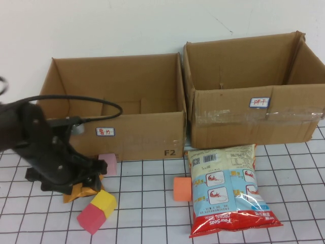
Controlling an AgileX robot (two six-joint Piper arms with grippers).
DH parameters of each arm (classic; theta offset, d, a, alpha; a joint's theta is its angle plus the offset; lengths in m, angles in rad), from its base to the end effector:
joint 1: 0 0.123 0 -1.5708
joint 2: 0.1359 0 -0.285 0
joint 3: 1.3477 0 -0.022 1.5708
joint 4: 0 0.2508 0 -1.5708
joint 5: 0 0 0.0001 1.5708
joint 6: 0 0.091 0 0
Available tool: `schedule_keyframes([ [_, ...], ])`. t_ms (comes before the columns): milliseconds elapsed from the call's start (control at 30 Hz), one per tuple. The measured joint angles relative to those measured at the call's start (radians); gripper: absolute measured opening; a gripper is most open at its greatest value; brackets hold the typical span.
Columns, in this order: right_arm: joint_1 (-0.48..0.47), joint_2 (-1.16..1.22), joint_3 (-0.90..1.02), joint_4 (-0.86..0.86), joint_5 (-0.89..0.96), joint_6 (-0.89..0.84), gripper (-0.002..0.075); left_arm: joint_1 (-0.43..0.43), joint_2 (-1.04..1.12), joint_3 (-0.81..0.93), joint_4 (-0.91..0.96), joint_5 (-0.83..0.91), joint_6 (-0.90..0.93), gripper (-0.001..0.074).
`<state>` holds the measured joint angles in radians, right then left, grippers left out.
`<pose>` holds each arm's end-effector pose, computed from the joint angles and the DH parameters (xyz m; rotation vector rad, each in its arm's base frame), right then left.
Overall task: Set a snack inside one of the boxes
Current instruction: Pick up the biscuit
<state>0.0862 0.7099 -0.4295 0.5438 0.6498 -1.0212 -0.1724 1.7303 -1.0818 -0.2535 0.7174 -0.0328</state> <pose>0.1204 0.0390 0.2496 -0.8883 2.1172 0.1234 0.3266 -0.0721 0.1952 -0.0391 2.8551 -0.3200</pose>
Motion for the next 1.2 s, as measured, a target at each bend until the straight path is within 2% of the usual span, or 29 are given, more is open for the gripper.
schedule_keyframes([
  [167,0.000,0.000,0.000,0.004,-0.012,0.000,-0.0001,-0.035,0.061,-0.055,0.134,-0.002,-0.179,0.0493],
  [533,0.000,0.000,0.000,0.004,-0.015,0.000,-0.0001,-0.034,0.096,-0.060,0.168,-0.050,-0.361,0.0493],
  [1067,0.000,0.000,0.000,0.013,-0.015,0.000,-0.0001,-0.034,0.132,-0.064,0.178,-0.068,-0.403,0.0490],
  [1200,0.000,0.000,0.000,0.017,-0.015,0.000,-0.0001,-0.034,0.135,-0.066,0.178,-0.066,-0.388,0.0428],
])
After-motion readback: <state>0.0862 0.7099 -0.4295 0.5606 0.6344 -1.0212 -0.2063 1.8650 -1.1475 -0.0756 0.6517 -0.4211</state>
